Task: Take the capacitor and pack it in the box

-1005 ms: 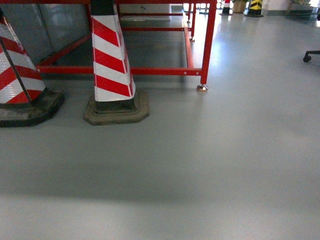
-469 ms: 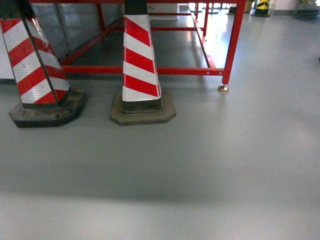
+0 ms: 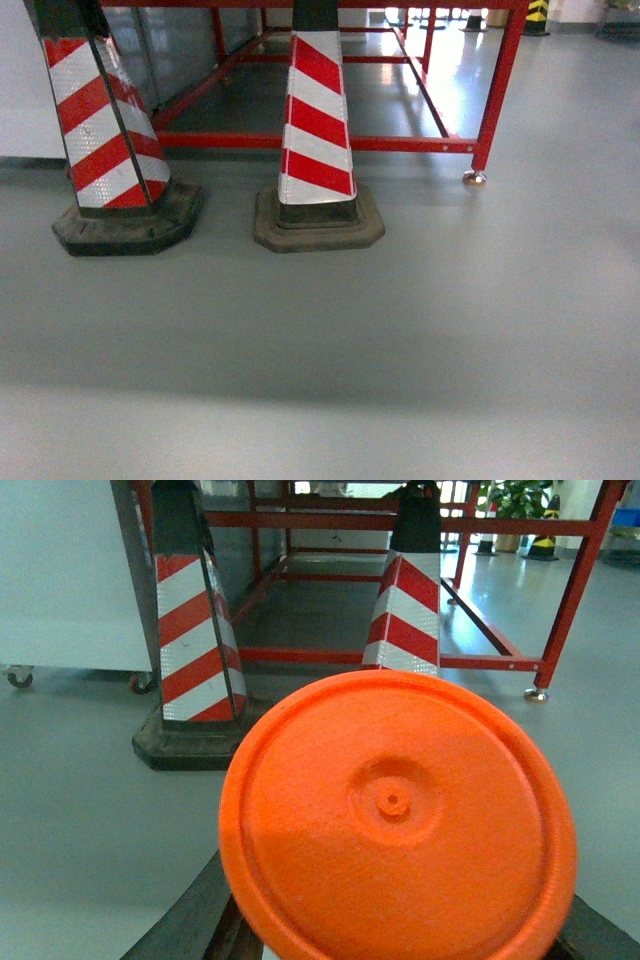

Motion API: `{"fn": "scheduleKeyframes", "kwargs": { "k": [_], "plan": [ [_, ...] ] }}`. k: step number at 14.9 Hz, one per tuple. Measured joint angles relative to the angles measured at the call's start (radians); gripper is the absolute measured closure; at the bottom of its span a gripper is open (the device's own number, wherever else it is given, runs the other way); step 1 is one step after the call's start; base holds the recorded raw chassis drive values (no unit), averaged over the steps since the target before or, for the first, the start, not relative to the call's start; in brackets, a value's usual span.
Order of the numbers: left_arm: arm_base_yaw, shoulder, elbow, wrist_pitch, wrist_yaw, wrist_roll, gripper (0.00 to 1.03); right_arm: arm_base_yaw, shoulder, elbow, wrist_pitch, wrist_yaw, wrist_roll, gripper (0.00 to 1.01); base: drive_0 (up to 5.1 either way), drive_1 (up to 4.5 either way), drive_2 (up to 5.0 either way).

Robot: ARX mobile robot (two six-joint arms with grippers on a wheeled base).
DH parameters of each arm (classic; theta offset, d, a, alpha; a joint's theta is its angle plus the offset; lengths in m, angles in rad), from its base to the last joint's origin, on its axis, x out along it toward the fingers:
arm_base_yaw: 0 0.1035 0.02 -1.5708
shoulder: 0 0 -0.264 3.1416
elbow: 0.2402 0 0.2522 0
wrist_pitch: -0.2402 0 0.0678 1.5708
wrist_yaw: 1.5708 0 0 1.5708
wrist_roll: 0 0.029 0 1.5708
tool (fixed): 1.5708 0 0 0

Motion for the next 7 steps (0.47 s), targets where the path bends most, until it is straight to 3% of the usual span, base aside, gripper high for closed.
{"fn": "scheduleKeyframes", "kwargs": {
  "k": [5,7],
  "plan": [
    [0.0,0.0,0.0,0.002,0.002,0.0,0.59,0.0,0.0,0.0,-0.003,0.001,0.0,0.03,0.0,0.0,0.0],
    [0.0,0.0,0.0,0.001,0.002,0.0,0.59,0.0,0.0,0.0,-0.003,0.001,0.0,0.03,0.0,4.22,-4.3]
  ]
}}
